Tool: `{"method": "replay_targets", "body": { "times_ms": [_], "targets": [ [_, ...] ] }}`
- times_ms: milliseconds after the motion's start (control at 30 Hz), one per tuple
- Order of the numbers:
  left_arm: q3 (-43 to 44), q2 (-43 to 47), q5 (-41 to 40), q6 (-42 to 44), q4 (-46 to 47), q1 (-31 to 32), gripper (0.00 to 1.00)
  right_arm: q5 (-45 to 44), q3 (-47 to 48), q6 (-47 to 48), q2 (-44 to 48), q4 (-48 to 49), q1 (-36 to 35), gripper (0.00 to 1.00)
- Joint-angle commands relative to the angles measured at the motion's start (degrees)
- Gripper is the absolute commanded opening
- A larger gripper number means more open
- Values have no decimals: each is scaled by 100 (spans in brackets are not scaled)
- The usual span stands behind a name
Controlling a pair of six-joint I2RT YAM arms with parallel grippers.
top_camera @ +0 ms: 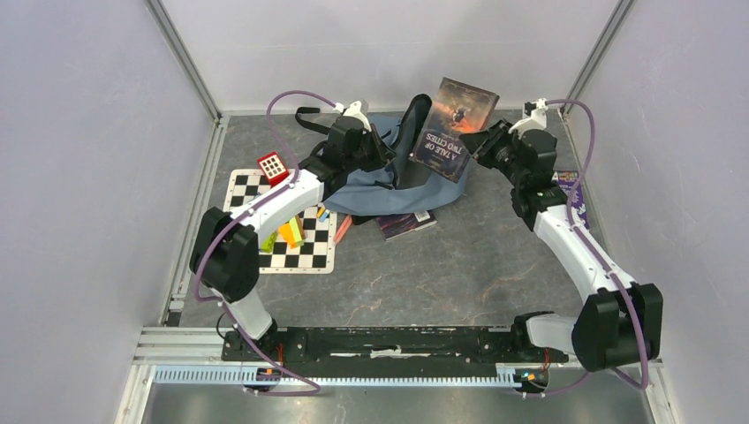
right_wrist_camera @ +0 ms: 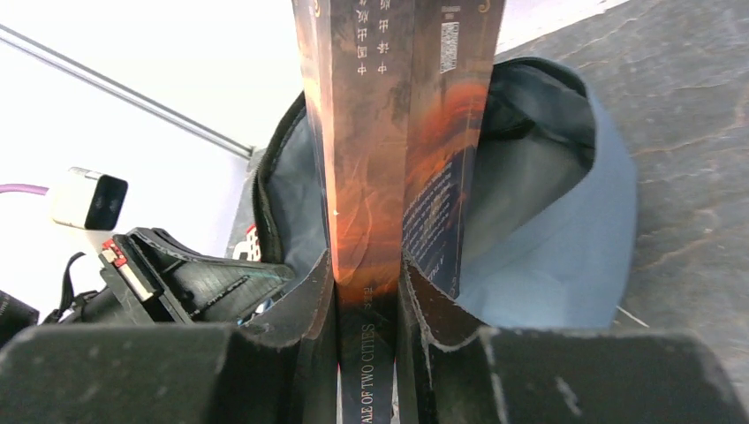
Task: Pack the student bag
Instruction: Place the book in the student bag.
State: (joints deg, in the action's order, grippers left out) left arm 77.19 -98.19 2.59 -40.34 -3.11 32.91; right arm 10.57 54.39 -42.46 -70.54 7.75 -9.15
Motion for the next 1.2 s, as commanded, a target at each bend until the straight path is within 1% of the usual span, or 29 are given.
{"method": "replay_targets", "body": {
  "times_ms": [0,67,267,333,433,500,567,667,767,833,933,1067,1167],
  "targets": [
    [-64,431,163,-150,557,-45,2,-3,153,-581,-113,1754,-139,0],
    [-107,470,138,-142,601,-47,2,-9,135,-696,-175,1918,-139,0],
    [-149,502,98,-150,495,-96,2,-1,484,-907,-308,2099,-140,0],
    [-133,505,101,-146,496,-107,2,88,368,-1015,-379,2118,-140,0],
    [-125,513,101,-110,490,-125,2,98,-149,-1353,-329,2497,-149,0],
    [-164,537,97,-116,477,-143,2,46,-275,-1313,-305,2553,-149,0],
    [-211,575,85,-149,494,-151,2,-34,-199,-1015,-307,2130,-147,0],
    [-239,632,57,-163,554,-152,2,-214,-271,-739,-261,1173,-148,0],
    [-244,657,100,-178,663,-153,2,-223,-540,-739,-316,433,-148,0],
    [-272,690,181,-167,767,-153,2,-225,-711,-748,-408,145,-144,0],
    [-402,769,347,-152,1052,-153,2,-263,-637,-675,-651,-137,-169,0],
    [-588,880,563,-121,1331,-153,2,-230,-177,-609,-1116,-213,-245,0],
    [-643,899,831,-54,1489,-153,2,-75,282,-741,-1637,-173,-360,0]
  ]
}}
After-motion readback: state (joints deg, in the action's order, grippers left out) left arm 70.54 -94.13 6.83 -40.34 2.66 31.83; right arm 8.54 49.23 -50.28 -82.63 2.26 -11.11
